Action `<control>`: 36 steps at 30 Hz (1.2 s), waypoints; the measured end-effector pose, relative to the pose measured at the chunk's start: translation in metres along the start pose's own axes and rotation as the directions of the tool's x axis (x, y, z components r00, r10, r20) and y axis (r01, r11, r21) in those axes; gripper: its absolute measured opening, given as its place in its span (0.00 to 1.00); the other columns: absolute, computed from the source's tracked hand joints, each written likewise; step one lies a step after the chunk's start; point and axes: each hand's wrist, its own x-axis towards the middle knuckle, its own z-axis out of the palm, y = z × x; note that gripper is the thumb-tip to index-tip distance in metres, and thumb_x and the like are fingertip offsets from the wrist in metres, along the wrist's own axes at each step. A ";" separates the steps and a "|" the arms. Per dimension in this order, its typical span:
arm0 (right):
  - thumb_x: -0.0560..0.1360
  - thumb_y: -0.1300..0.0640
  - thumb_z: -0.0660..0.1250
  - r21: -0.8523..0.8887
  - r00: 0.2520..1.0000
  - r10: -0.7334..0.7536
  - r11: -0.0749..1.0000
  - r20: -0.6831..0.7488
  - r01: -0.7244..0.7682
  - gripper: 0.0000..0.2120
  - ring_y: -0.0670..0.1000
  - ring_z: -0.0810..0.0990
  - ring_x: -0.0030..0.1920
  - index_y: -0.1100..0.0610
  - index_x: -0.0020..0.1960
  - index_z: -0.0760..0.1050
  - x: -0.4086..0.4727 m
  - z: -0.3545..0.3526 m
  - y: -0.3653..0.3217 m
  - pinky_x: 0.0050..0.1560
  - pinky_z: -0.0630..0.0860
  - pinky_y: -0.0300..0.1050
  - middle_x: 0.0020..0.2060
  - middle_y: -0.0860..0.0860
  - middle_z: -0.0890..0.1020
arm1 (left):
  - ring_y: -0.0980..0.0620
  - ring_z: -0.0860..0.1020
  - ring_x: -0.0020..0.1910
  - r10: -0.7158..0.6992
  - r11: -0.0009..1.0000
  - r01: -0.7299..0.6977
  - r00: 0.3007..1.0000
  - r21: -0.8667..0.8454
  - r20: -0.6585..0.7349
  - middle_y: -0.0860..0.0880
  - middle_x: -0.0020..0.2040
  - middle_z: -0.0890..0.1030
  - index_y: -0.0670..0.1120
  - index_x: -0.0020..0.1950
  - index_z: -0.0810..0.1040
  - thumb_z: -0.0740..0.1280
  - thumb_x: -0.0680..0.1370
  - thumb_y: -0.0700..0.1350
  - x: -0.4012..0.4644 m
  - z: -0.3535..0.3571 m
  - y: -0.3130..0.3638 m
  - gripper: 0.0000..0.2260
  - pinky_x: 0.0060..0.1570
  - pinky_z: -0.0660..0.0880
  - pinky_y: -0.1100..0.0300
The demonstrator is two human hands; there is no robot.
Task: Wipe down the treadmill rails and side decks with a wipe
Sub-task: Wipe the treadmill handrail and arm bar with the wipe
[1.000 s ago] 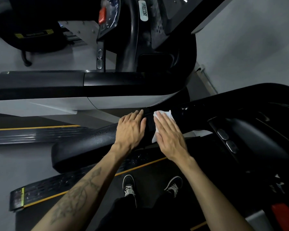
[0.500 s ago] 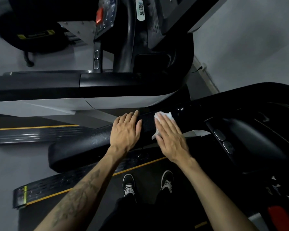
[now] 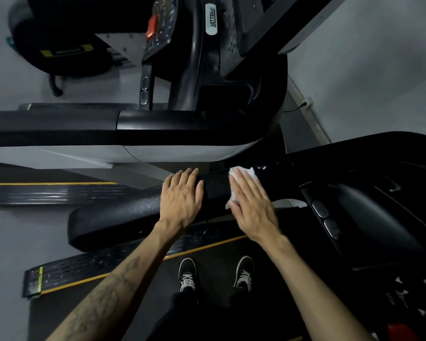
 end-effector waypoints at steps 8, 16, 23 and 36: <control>0.85 0.40 0.46 -0.005 0.946 0.324 0.946 -0.013 -0.324 0.35 0.58 0.57 0.82 0.65 0.81 0.60 0.038 0.009 -0.012 0.81 0.56 0.58 0.80 0.61 0.61 | 0.43 0.72 0.74 0.008 1.000 -0.008 1.000 -0.018 -0.012 0.43 0.73 0.76 0.43 0.76 0.73 0.46 0.84 0.57 0.004 0.002 0.010 0.30 0.75 0.64 0.45; 0.85 0.49 0.52 0.013 0.999 -0.022 1.000 -0.035 0.022 0.29 0.55 0.53 0.83 0.63 0.82 0.57 -0.004 -0.005 0.025 0.79 0.59 0.60 0.82 0.57 0.57 | 0.44 0.73 0.73 0.051 0.997 -0.051 0.999 -0.059 -0.009 0.44 0.73 0.77 0.44 0.73 0.76 0.45 0.84 0.56 0.024 0.006 0.038 0.29 0.75 0.64 0.46; 0.85 0.44 0.49 -0.038 0.930 0.363 0.930 -0.062 -0.365 0.32 0.59 0.64 0.79 0.67 0.77 0.66 0.043 0.004 0.008 0.80 0.60 0.58 0.77 0.63 0.68 | 0.47 0.74 0.72 0.020 1.000 -0.020 1.000 0.001 -0.014 0.47 0.72 0.78 0.46 0.74 0.75 0.46 0.84 0.56 0.024 0.013 0.046 0.28 0.73 0.67 0.48; 0.85 0.46 0.49 -0.115 0.952 0.307 0.945 -0.019 -0.307 0.30 0.59 0.64 0.79 0.66 0.77 0.67 0.035 -0.010 0.046 0.80 0.58 0.58 0.76 0.61 0.70 | 0.47 0.76 0.69 0.026 1.000 -0.025 0.998 0.017 -0.059 0.47 0.70 0.79 0.45 0.72 0.77 0.48 0.85 0.55 0.024 0.016 0.047 0.26 0.69 0.70 0.49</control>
